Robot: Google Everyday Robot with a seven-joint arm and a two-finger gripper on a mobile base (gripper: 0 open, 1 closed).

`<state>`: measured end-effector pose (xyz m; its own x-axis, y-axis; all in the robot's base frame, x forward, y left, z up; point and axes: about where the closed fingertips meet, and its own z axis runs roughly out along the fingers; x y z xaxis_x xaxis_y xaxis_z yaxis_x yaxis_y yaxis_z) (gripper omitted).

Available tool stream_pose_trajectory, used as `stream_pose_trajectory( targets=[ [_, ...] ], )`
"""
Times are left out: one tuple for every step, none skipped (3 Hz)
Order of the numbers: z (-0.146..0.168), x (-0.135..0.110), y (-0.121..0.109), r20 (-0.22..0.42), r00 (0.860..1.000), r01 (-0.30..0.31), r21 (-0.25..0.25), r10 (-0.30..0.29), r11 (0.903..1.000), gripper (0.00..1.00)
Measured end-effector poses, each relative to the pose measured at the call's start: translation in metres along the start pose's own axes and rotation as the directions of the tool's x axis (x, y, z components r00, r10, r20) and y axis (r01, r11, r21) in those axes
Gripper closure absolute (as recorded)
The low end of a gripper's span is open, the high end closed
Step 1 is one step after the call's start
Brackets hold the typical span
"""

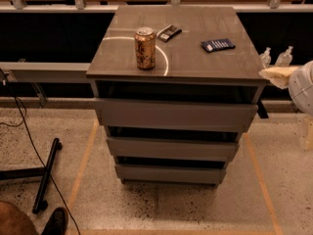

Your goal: Pick rxbar chocolate

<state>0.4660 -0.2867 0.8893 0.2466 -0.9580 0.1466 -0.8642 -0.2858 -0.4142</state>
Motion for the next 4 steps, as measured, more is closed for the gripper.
stream_pose_trajectory(
  targets=[
    [0.000,0.000,0.000,0.000,1.000,0.000,0.000,0.000,1.0000,0.00],
    [0.011,0.003,-0.026,0.014,1.000,0.005,0.038,-0.005,0.9993,0.00],
    [0.022,0.002,-0.064,0.036,0.999,0.017,0.099,-0.021,0.9950,0.00],
    [0.028,-0.004,-0.106,0.054,0.998,0.025,0.163,-0.034,0.9864,0.00]
  ],
)
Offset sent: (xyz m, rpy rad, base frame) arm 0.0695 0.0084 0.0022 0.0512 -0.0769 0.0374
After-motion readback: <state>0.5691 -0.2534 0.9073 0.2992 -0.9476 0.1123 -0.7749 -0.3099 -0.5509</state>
